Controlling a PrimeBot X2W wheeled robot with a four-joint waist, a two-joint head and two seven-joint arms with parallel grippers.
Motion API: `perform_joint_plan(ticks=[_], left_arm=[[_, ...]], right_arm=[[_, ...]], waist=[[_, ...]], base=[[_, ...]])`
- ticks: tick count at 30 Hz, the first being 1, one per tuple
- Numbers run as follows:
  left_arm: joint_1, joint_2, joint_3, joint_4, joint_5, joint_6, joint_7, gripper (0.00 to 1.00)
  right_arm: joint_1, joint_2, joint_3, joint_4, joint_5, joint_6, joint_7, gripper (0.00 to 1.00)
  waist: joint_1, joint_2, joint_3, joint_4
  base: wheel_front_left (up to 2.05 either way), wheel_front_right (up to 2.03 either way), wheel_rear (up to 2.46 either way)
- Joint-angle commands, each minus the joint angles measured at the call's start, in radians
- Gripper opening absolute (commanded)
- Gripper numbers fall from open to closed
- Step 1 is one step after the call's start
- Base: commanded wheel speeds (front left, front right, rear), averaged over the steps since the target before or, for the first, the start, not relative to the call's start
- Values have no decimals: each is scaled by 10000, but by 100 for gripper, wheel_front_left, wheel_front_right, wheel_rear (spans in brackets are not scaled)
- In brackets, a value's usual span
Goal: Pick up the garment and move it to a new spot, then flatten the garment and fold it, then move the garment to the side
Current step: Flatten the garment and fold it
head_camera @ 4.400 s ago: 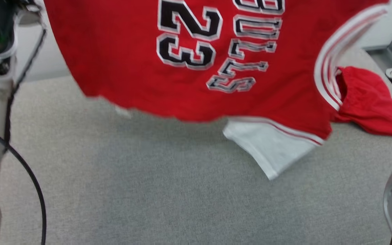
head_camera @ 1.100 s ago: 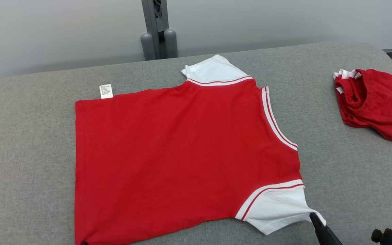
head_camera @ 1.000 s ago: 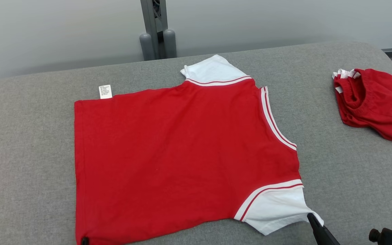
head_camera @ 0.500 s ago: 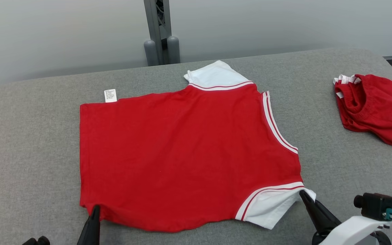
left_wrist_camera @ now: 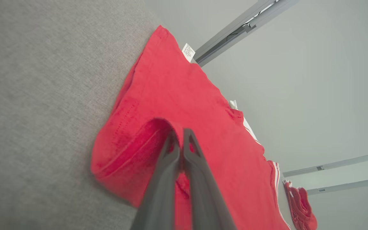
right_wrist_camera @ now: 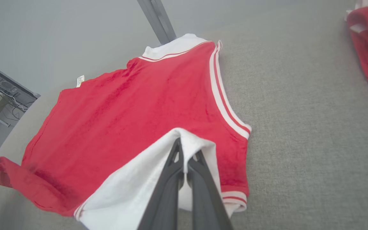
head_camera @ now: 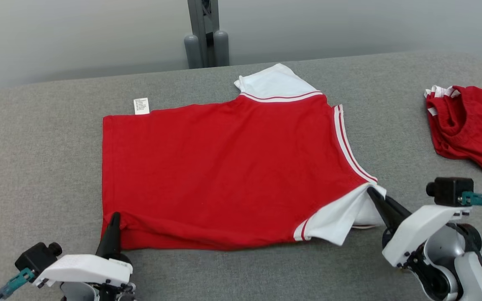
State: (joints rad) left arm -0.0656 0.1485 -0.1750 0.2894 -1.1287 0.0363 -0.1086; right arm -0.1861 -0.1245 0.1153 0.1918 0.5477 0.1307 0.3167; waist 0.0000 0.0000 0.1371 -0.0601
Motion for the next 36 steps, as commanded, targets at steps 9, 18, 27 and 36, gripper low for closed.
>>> perform_joint_plan(ticks=[9, 18, 27, 36], left_arm=[[-1493, -129, 190, 1558, -217, -120, -78, 0], [-2361, -190, 12, 2527, -19, -393, -171, 0], [-2969, -211, -308, 3248, 298, -633, -205, 0], [-3290, -204, -426, 3817, 499, -711, -470, 46]], right_arm=[[-2122, -12, 132, 2281, -199, 1, -92, 0], [-3594, -42, 290, 4291, -220, 1, -417, 0], [-4532, 48, 716, 5601, -113, 1, -600, 0], [-5343, 217, 1269, 6231, 271, 1, -1290, 100]], waist=[[0, 0, 484, 200], [0, 0, 623, 437], [0, 0, 703, 435], [0, 0, 737, 341]], base=[[0, 0, 0], [0, 0, 0], [0, 0, 0], [0, 0, 0]])
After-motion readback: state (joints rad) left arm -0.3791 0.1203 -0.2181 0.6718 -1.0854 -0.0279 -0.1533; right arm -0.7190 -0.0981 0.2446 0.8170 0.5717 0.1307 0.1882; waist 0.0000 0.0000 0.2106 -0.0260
